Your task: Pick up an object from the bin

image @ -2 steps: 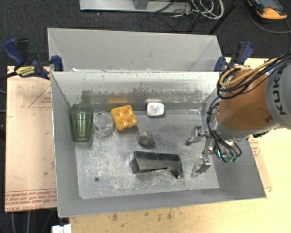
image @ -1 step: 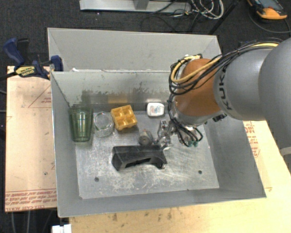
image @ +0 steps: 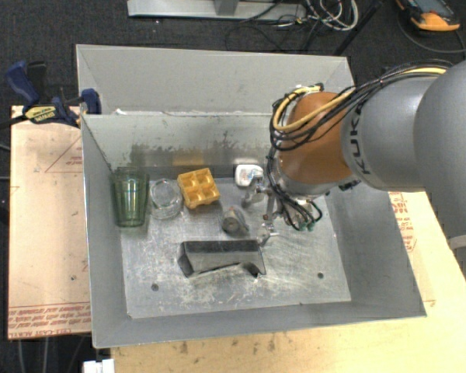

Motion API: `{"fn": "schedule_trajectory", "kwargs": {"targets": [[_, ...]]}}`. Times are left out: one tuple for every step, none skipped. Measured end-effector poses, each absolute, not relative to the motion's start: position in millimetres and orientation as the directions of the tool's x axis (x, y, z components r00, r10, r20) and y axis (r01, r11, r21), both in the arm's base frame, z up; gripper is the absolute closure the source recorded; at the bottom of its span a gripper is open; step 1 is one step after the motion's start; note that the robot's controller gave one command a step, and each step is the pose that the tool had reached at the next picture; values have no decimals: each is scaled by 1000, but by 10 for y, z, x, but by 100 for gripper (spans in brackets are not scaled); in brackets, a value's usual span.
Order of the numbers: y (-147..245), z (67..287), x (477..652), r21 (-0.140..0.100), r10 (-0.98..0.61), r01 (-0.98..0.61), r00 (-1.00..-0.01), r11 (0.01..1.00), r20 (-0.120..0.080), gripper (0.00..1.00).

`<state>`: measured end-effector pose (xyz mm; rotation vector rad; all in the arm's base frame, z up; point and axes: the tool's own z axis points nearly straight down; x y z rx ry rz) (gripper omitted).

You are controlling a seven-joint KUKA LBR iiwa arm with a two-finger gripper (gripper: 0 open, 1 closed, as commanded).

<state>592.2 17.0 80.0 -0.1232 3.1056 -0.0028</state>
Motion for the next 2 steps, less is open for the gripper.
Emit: {"fn": "schedule_trajectory", "kwargs": {"targets": [[172, 799, 5919, -3, -80, -80, -996, 997, -32, 0], [289, 801, 5754, -7, 41, 42, -999, 999, -34, 0]]}}
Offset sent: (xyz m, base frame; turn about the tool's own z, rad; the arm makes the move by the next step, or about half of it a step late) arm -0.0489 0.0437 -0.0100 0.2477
